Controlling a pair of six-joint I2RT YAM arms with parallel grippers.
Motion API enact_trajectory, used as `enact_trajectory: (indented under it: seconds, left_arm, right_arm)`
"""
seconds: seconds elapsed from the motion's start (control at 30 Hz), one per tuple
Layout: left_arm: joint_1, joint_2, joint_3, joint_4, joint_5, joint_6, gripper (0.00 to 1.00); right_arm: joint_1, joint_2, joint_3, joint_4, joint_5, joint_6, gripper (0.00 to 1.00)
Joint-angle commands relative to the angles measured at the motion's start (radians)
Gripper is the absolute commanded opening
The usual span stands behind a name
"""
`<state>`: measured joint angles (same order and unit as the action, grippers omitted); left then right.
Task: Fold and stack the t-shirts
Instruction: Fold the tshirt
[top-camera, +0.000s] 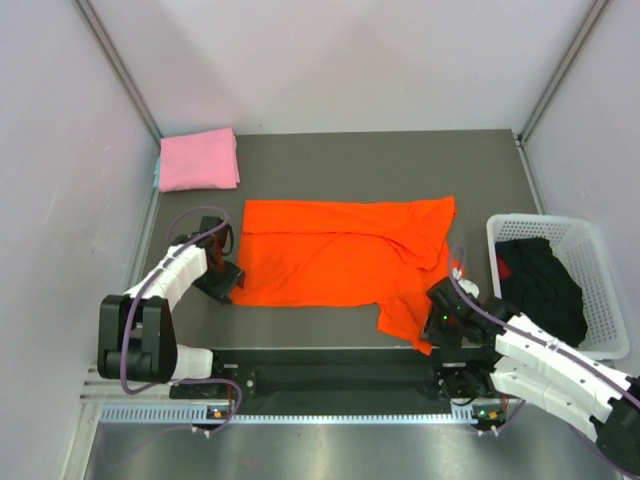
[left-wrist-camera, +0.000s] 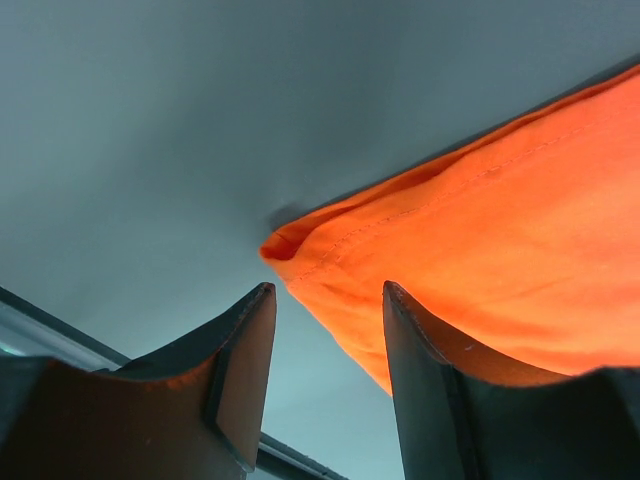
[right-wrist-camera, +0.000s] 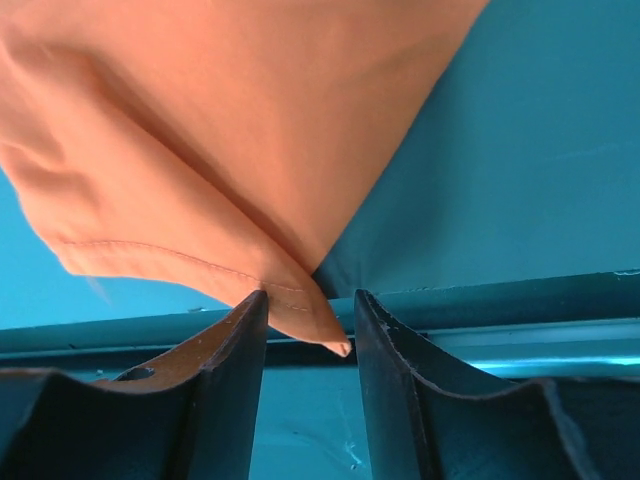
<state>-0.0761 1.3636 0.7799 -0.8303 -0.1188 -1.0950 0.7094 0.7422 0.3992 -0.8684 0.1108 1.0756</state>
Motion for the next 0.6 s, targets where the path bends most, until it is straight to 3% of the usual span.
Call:
enact_trajectory:
  seconds: [0.0,0.37,0.57]
  left_arm:
    - [0.006,-0.049,-0.013,0.016,-0.024,-0.023,0.52]
    - [0.006,-0.047,-0.014,-0.024,-0.048,-0.062,0.50]
    - [0.002,-0.080,-0.007,-0.062,-0.073,-0.083,0.47]
  right_arm:
    - [0.044,-0.001,-0.016,0.049,0.013,0.014,0.41]
    - [0.142,0.006,-0.051,0.080,0.046,0.064,0.41]
    - [0.180,0.005,-0.045,0.074,0.075,0.084,0.29]
